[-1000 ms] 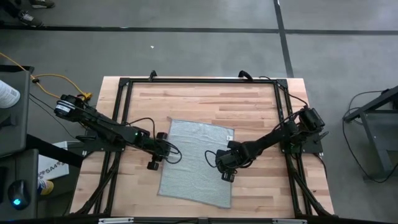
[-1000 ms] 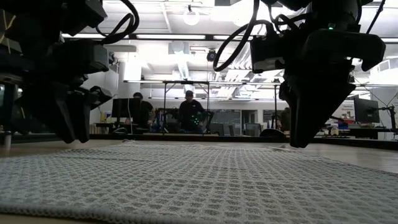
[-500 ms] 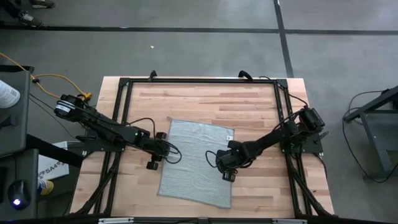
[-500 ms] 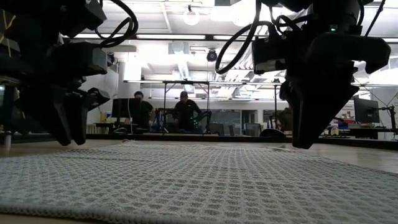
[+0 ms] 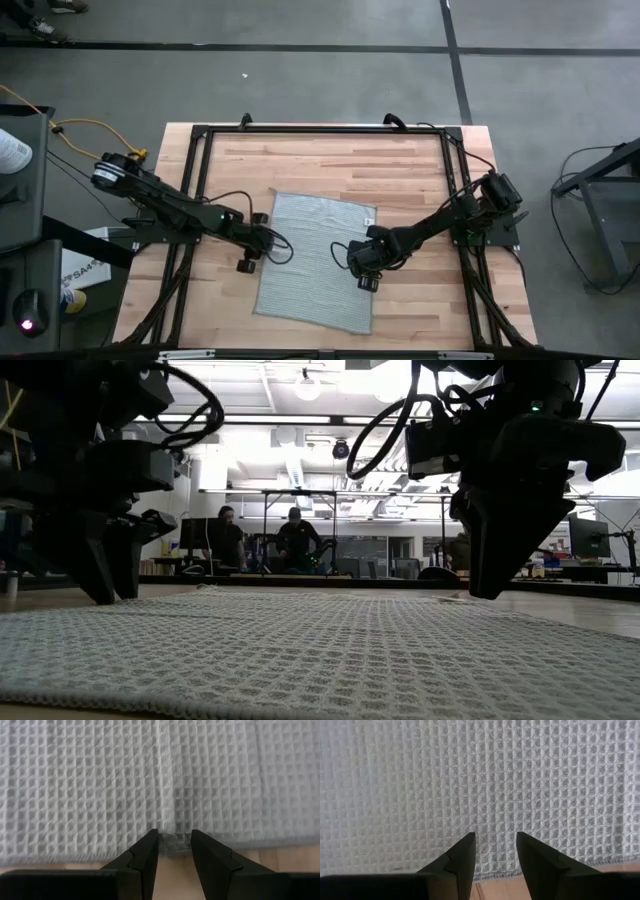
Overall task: Fold microfiber towels
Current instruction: Fold the gray towel
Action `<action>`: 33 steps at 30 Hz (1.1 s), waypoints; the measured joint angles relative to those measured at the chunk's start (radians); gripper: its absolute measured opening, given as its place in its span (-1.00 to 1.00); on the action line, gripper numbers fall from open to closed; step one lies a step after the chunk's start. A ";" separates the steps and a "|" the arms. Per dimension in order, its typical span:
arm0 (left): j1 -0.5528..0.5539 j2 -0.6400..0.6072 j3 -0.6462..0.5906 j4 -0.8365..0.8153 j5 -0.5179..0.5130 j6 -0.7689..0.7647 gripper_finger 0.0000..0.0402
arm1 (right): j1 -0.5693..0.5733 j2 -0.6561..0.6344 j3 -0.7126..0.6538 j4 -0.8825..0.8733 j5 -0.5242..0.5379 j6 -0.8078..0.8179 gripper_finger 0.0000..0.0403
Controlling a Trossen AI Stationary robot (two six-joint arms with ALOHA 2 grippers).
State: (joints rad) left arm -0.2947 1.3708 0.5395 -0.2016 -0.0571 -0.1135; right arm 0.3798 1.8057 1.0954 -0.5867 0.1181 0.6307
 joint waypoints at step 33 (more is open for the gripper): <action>0.000 0.025 0.001 0.015 0.007 -0.023 -0.41 | 0.000 0.000 -0.071 0.065 -0.033 0.084 -0.32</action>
State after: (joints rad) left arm -0.2947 1.3960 0.5404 -0.1862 -0.0503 -0.1360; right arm 0.3801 1.8057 1.0241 -0.5217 0.0848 0.7143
